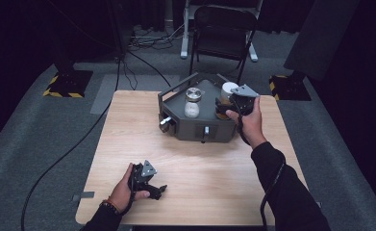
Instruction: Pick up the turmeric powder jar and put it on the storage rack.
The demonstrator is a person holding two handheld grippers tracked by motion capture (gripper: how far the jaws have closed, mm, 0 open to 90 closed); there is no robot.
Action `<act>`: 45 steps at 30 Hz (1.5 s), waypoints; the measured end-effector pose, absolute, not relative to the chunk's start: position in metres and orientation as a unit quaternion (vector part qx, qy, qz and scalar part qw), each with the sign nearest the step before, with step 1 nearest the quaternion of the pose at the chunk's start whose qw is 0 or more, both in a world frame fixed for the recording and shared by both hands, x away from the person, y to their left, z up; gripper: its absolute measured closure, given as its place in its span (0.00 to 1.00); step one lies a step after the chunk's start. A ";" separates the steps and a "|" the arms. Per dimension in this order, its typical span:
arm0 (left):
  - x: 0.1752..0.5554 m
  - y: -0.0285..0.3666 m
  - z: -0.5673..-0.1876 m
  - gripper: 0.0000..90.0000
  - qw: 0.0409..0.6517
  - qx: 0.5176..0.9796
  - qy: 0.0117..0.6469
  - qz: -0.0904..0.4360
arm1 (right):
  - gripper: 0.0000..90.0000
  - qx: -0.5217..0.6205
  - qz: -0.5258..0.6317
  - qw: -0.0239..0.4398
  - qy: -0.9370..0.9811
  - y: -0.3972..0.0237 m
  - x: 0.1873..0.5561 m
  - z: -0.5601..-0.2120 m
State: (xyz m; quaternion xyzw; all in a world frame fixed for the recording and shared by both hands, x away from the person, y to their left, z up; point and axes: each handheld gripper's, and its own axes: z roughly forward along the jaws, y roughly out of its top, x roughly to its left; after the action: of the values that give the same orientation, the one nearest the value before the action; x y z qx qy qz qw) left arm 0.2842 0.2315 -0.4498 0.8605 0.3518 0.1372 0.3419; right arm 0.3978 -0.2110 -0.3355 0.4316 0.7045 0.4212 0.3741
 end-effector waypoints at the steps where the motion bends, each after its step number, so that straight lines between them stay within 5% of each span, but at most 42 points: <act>1: 0.284 0.232 -0.450 0.00 0.342 0.861 0.352 0.137 | 0.05 0.427 0.421 0.376 0.707 -0.211 0.396 -0.336; 16: 0.284 0.232 -0.450 0.00 0.342 0.860 0.352 0.137 | 0.05 0.397 0.428 0.428 0.690 -0.208 0.369 -0.358; 45: 0.284 0.232 -0.450 0.00 0.342 0.860 0.352 0.137 | 0.04 0.339 0.446 0.437 0.704 -0.230 0.322 -0.393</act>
State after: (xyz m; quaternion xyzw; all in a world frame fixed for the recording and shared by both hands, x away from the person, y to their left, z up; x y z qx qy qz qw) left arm 0.2841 0.2315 -0.4498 0.8605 0.3519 0.1374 0.3419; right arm 0.3218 -0.2303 -0.3933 0.3387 0.7038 0.4465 0.4366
